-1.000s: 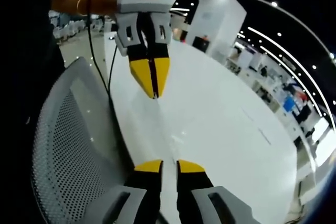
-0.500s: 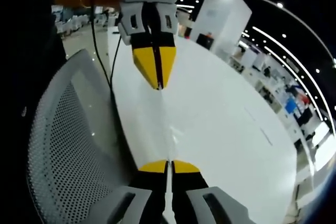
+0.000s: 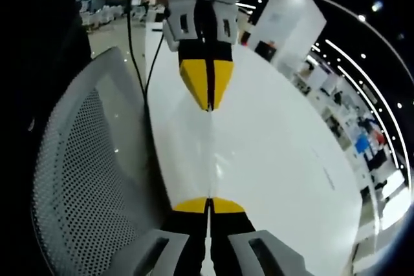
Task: Open the resealable bag by pulling the two sides of the seal apart until the entire bag opening is separated and visibly accessible.
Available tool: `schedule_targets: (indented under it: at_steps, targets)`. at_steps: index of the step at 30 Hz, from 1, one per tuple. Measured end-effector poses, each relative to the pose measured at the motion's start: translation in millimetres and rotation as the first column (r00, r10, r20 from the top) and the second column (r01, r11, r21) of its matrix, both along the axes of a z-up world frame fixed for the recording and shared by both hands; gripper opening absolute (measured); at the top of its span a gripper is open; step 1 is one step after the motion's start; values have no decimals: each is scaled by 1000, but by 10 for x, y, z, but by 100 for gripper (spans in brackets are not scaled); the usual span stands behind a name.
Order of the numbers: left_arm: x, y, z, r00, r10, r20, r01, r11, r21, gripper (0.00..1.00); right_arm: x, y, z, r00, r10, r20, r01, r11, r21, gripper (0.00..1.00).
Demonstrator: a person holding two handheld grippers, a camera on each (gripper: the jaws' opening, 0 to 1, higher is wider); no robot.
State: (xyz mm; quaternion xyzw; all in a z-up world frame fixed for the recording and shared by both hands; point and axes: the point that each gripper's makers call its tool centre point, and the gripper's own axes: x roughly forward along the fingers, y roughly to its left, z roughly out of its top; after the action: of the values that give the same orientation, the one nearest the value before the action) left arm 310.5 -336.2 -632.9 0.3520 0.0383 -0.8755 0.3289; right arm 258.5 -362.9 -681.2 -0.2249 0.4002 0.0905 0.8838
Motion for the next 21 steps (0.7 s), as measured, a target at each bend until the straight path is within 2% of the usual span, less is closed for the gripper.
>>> schedule_targets:
  at_steps: [7, 15, 21]
  targets:
    - [50, -16, 12, 999, 46, -21, -46, 999, 19, 9, 33, 24, 31, 1000, 23, 3, -23, 1000, -16, 0]
    - [72, -119, 186, 996, 87, -26, -87, 996, -2, 11, 72, 67, 34, 998, 67, -9, -67, 996, -51, 0]
    - [43, -198, 151, 996, 87, 6, -87, 996, 12, 11, 98, 99, 47, 995, 100, -14, -101, 992, -73, 0]
